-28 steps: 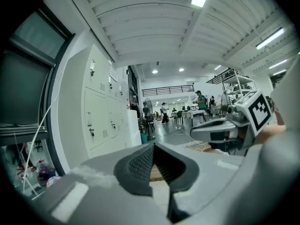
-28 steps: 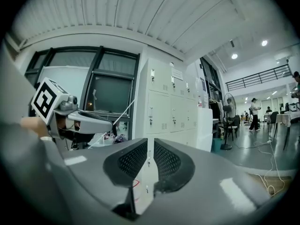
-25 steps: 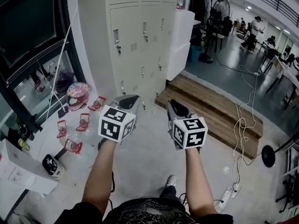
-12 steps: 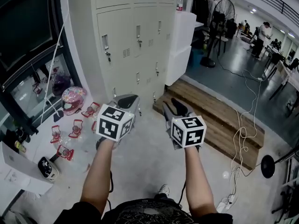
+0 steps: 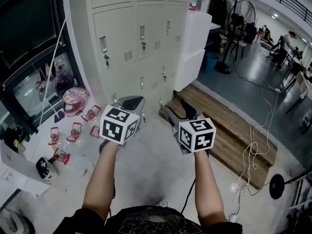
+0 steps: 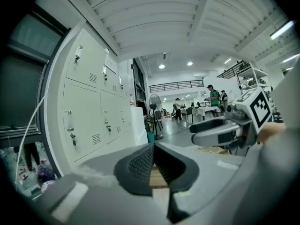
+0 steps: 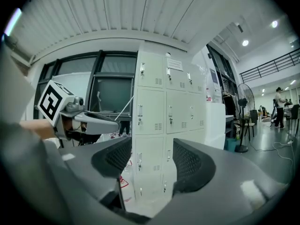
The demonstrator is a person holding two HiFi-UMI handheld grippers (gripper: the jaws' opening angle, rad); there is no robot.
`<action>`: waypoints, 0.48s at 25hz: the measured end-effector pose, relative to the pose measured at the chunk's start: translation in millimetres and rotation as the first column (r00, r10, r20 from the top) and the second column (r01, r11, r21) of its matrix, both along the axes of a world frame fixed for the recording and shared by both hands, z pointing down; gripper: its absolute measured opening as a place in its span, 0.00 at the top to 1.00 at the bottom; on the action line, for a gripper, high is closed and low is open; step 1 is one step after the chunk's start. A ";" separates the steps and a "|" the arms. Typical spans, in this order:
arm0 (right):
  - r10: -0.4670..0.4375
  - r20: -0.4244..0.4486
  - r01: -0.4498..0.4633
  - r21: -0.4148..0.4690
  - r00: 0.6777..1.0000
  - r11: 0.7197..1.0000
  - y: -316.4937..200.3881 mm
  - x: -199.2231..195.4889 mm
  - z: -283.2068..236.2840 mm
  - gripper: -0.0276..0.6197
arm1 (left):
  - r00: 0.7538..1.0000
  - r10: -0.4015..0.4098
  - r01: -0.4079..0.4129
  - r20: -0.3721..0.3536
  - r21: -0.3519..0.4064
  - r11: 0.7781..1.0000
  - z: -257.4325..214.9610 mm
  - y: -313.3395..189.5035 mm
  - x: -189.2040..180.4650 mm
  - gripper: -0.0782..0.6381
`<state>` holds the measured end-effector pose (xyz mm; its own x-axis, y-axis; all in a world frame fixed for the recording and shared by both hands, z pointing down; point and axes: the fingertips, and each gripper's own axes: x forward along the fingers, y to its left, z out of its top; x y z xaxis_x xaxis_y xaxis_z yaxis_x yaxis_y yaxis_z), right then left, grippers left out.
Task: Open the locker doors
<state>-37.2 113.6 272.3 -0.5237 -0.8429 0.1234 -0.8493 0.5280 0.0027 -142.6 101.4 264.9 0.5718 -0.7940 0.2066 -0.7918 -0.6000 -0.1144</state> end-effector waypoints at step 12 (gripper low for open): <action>-0.048 0.026 0.047 0.020 0.999 0.999 -36.6 44.6 -6.3 0.47 | 0.996 -0.087 0.087 0.000 0.002 0.996 0.0 -33.5 33.8 0.89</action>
<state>7.4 77.0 266.0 -0.5659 -0.8192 0.0933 -0.8232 0.5677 -0.0088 -108.8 67.9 264.9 0.5008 -0.8409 0.2049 -0.8407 -0.5289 -0.1157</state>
